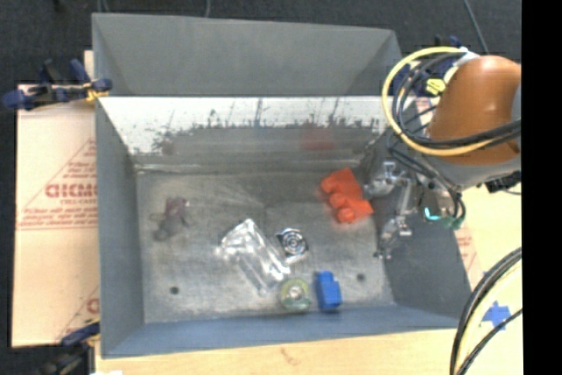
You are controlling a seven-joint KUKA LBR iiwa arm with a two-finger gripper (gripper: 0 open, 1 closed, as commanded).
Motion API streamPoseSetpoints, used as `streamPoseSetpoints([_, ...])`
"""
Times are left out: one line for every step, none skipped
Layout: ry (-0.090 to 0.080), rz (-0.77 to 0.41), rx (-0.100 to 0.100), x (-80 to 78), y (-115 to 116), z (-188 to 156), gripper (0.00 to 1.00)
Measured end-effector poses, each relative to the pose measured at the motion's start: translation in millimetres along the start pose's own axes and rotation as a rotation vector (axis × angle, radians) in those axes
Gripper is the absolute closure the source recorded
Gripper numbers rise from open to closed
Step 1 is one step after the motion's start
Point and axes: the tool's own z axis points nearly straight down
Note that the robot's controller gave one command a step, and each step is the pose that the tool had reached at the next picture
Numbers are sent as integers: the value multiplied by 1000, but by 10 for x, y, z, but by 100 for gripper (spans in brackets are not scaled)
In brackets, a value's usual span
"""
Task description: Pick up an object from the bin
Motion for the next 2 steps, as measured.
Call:
streamPoseSetpoints([-7, -68, -2, -732, 456, 780, 0])
streamPoseSetpoints([-12, -85, 5, -803, -203, 664, 0])
